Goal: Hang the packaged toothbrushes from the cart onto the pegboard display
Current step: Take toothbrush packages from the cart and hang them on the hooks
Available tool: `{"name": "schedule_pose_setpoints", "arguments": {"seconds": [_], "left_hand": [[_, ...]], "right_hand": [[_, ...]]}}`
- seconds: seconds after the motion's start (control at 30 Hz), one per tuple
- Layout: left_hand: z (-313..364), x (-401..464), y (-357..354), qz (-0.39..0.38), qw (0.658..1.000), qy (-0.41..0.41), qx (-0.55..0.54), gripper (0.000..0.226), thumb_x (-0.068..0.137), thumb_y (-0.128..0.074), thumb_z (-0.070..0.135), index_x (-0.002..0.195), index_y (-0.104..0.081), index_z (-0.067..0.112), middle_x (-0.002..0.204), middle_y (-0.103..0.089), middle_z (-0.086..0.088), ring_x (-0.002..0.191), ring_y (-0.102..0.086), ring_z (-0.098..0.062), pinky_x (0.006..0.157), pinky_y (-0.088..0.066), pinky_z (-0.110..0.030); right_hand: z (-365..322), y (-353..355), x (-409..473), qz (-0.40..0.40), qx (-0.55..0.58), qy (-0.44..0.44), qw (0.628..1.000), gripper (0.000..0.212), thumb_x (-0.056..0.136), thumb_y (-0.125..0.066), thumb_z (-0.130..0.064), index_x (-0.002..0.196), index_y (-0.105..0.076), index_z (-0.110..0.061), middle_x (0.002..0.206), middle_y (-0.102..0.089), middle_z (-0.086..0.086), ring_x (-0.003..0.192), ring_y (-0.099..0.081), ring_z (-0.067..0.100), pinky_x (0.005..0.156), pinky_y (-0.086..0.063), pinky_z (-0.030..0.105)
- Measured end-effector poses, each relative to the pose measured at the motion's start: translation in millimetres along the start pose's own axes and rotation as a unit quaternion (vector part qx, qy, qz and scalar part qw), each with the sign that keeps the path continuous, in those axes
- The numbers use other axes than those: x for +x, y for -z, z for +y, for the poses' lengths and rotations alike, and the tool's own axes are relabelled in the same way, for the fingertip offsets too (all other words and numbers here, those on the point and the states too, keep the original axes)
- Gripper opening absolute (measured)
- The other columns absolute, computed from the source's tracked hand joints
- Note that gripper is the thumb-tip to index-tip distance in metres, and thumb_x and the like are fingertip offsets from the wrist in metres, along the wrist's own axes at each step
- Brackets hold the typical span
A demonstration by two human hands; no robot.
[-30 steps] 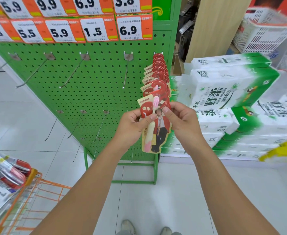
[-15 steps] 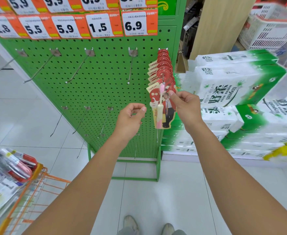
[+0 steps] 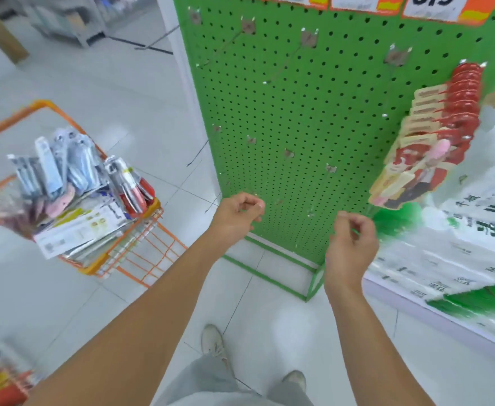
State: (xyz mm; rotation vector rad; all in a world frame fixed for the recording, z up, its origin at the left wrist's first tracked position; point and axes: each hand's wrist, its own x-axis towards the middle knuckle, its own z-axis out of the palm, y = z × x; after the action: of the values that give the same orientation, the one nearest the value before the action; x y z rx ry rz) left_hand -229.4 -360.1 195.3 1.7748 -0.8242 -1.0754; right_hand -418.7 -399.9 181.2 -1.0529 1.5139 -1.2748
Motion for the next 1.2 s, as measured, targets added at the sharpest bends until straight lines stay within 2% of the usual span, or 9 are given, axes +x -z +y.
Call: {"name": "schedule_pose_setpoints", "arguments": {"seconds": [0.17,0.3,0.4,0.63,0.73,0.87,0.97,1.07,1.2], "left_hand": [[-60.5,12.3,125.9,0.129,0.989,0.056,-0.049,0.011,0.095,-0.066,0.018,0.084,-0.066,0.021,0.085,-0.071,-0.006,0.077,-0.066,-0.017,0.068,-0.051,-0.030],[-102.6,22.0,238.8,0.214,0.967,0.086,-0.105,0.013,0.094,-0.065,0.013,0.082,-0.063,0.018,0.079,-0.067,-0.005,0.067,-0.061,-0.015,0.060,-0.045,-0.025],[-139.8,23.3,318.8,0.260,0.950,0.119,-0.126,0.007,0.080,-0.071,0.025,0.080,-0.066,0.019,0.078,-0.069,-0.006,0.068,-0.062,-0.018,0.063,-0.046,-0.027],[-198.4,53.7,412.6,0.229,0.940,0.184,-0.175,0.007,0.094,-0.066,0.021,0.096,-0.065,0.014,0.088,-0.067,-0.005,0.070,-0.061,-0.017,0.063,-0.046,-0.027],[-201.2,78.2,420.7,0.216,0.938,0.196,-0.189,0.010,0.096,-0.065,0.022,0.100,-0.064,0.014,0.090,-0.066,-0.004,0.074,-0.062,-0.017,0.066,-0.048,-0.028],[-209.7,114.1,419.0,0.201,0.933,0.232,-0.186,0.013,0.095,-0.066,0.023,0.105,-0.062,0.015,0.100,-0.068,-0.006,0.082,-0.064,-0.020,0.075,-0.053,-0.033],[-216.4,143.8,412.6,0.190,0.939,0.243,-0.153,0.035,0.093,-0.069,0.029,0.122,-0.062,0.012,0.111,-0.066,-0.007,0.093,-0.065,-0.022,0.093,-0.055,-0.041],[-217.0,174.2,402.4,0.186,0.946,0.239,-0.119,0.044,0.091,-0.070,0.032,0.128,-0.059,0.012,0.103,-0.063,0.001,0.094,-0.064,-0.019,0.087,-0.056,-0.036],[-219.1,207.4,379.7,0.185,0.950,0.237,-0.079,0.024,0.090,-0.071,0.030,0.108,-0.065,0.015,0.092,-0.065,0.001,0.087,-0.063,-0.020,0.068,-0.050,-0.026]], "right_hand": [[-2.3,-130.0,-68.8,-0.385,-0.106,-0.070,0.914,0.014,0.099,-0.062,-0.018,0.096,-0.069,-0.006,0.083,-0.071,0.006,0.073,-0.066,0.014,0.067,-0.057,0.025],[2.0,-249.6,-116.5,-0.473,-0.145,-0.053,0.867,0.013,0.096,-0.066,-0.013,0.095,-0.069,-0.001,0.079,-0.069,0.008,0.068,-0.064,0.013,0.065,-0.054,0.026],[14.2,-335.3,-154.6,-0.510,-0.177,-0.072,0.838,0.006,0.094,-0.068,-0.013,0.093,-0.067,-0.007,0.083,-0.068,0.008,0.072,-0.064,0.016,0.067,-0.055,0.030],[55.9,-458.4,-177.5,-0.444,-0.244,-0.106,0.856,0.024,0.086,-0.076,-0.020,0.107,-0.068,-0.011,0.108,-0.071,0.009,0.092,-0.069,0.021,0.085,-0.061,0.042],[59.4,-486.7,-159.8,-0.383,-0.255,-0.100,0.882,0.025,0.085,-0.077,-0.022,0.104,-0.061,-0.017,0.112,-0.069,0.005,0.095,-0.067,0.020,0.079,-0.058,0.029],[65.8,-523.5,-132.8,-0.383,-0.308,-0.072,0.868,0.061,0.087,-0.076,-0.032,0.138,-0.048,-0.013,0.113,-0.053,-0.005,0.102,-0.054,0.016,0.089,-0.041,0.028],[80.6,-549.2,-116.9,-0.402,-0.332,-0.075,0.850,0.072,0.089,-0.074,-0.033,0.149,-0.039,-0.010,0.130,-0.054,0.003,0.117,-0.054,0.022,0.098,-0.044,0.032],[95.6,-565.4,-108.2,-0.400,-0.351,-0.068,0.844,0.058,0.089,-0.073,-0.031,0.139,-0.051,-0.010,0.133,-0.059,0.006,0.116,-0.058,0.024,0.104,-0.047,0.038],[112.8,-573.5,-99.0,-0.369,-0.333,-0.065,0.865,0.024,0.085,-0.076,-0.024,0.107,-0.067,-0.018,0.101,-0.070,-0.001,0.095,-0.066,0.019,0.093,-0.053,0.035]]}}
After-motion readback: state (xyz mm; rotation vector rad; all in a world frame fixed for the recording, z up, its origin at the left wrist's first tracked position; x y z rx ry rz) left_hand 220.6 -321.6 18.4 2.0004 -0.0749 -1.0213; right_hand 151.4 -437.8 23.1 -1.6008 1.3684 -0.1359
